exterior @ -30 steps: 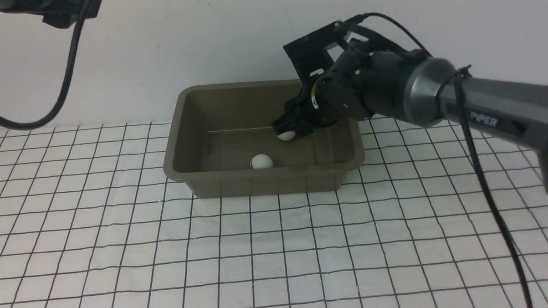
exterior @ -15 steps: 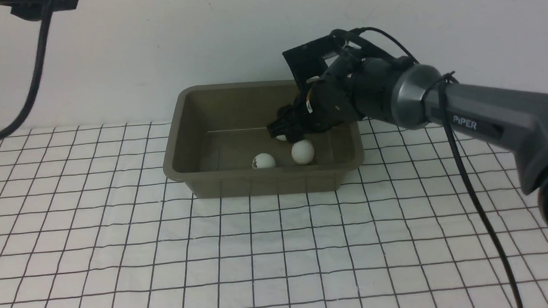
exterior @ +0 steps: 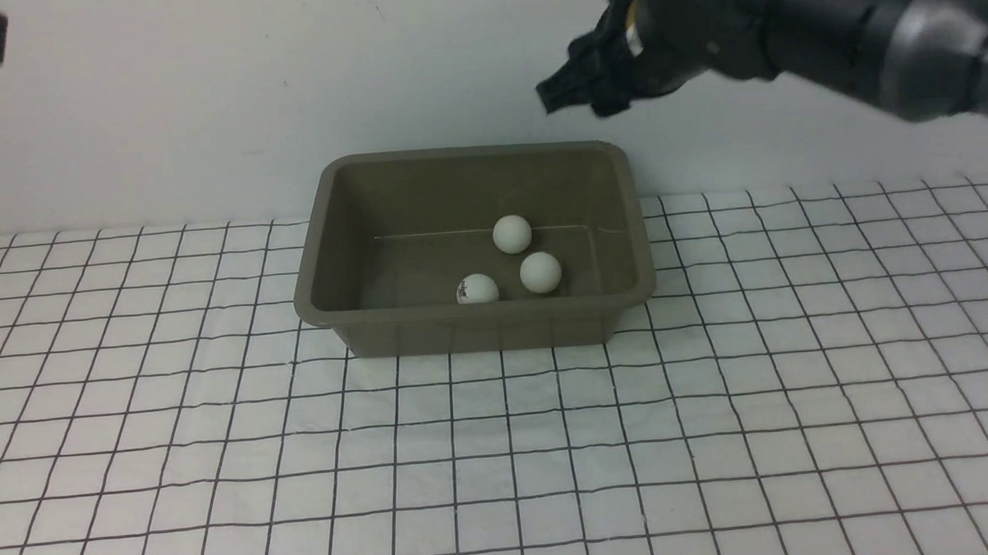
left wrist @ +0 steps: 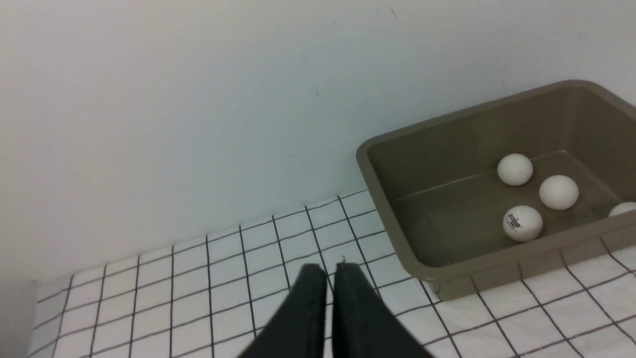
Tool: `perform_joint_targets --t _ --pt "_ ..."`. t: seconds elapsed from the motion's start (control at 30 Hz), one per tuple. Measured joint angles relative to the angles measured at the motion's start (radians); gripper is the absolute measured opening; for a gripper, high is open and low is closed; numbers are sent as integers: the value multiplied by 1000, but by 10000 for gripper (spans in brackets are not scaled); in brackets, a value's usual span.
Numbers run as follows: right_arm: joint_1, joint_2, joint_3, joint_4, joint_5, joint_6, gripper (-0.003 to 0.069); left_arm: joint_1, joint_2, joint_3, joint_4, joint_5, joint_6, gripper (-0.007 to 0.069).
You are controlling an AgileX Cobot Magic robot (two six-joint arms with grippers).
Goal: Put the table tennis balls into the box on the white checkered tablecloth.
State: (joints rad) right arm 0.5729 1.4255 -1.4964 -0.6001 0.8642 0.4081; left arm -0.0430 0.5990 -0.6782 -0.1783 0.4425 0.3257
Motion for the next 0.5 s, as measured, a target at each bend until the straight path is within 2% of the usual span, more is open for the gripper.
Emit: perform_joint_targets --t 0.33,0.5 --pt "0 -389 490 -18 -208 117 -15 0 -125 145 -1 -79 -20 -4" --pt "0 -561 731 -51 -267 162 -16 0 -188 248 -45 -144 -24 -4"
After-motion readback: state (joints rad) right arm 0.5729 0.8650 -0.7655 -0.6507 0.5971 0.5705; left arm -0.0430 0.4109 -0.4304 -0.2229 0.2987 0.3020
